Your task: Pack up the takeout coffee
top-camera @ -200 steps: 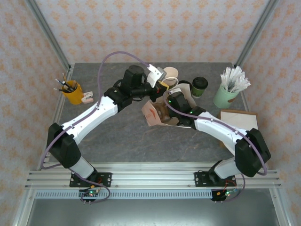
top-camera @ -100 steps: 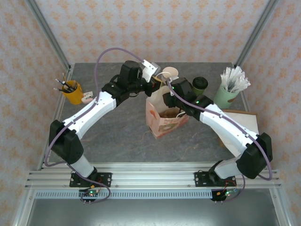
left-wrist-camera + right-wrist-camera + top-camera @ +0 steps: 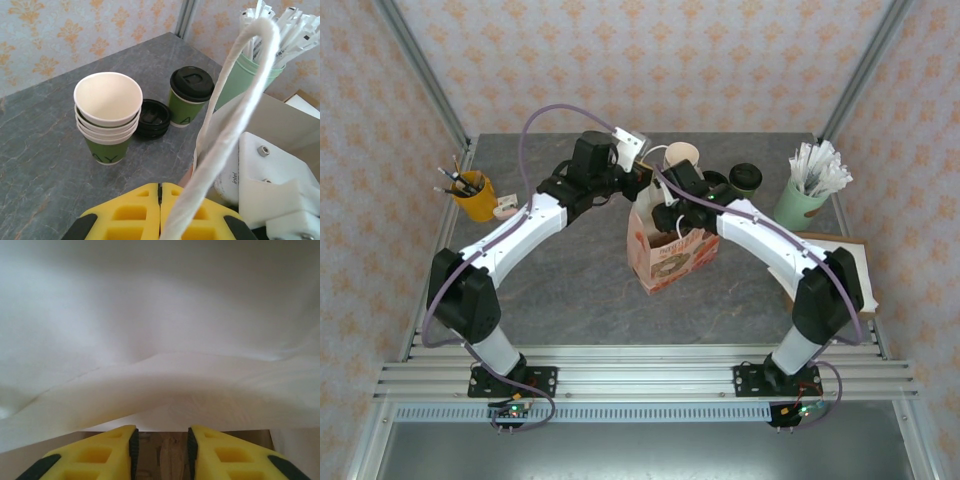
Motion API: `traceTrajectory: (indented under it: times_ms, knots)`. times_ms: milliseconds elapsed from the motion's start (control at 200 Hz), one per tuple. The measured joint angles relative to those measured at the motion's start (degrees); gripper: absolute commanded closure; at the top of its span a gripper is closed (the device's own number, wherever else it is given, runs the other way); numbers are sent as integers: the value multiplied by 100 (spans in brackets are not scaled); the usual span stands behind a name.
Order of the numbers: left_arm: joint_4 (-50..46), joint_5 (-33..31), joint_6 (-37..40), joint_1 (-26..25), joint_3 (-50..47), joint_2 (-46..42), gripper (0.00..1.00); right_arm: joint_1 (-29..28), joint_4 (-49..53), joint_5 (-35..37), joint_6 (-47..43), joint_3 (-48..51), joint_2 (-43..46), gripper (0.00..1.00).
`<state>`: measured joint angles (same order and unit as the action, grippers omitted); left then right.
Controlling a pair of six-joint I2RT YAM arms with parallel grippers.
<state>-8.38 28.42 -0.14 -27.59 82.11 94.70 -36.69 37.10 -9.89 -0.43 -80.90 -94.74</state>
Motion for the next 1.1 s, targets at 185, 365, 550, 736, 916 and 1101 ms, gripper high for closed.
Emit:
traceTrajectory:
  times_ms: [185, 365, 550, 736, 916, 1101]
  knots:
    - [157, -103, -199, -24, -15, 2, 100, 15, 509, -107, 63, -243, -341, 73]
    - [289, -190, -306, -44, -13, 0, 100, 37, 706, -407, -31, -236, -210, 70]
    - [345, -195, -302, -52, 57, -2, 100, 44, 990, -688, -122, -444, -177, 66]
    - [461, -179, -382, -44, 79, 0, 100, 46, 1123, -680, -66, -612, -562, 72]
    - [487, -286, -522, 35, 79, 31, 100, 66, 1119, -660, -26, -503, -876, 75]
    - [492, -304, -610, 72, 79, 31, 100, 74, 1215, -555, 118, -538, -1147, 79]
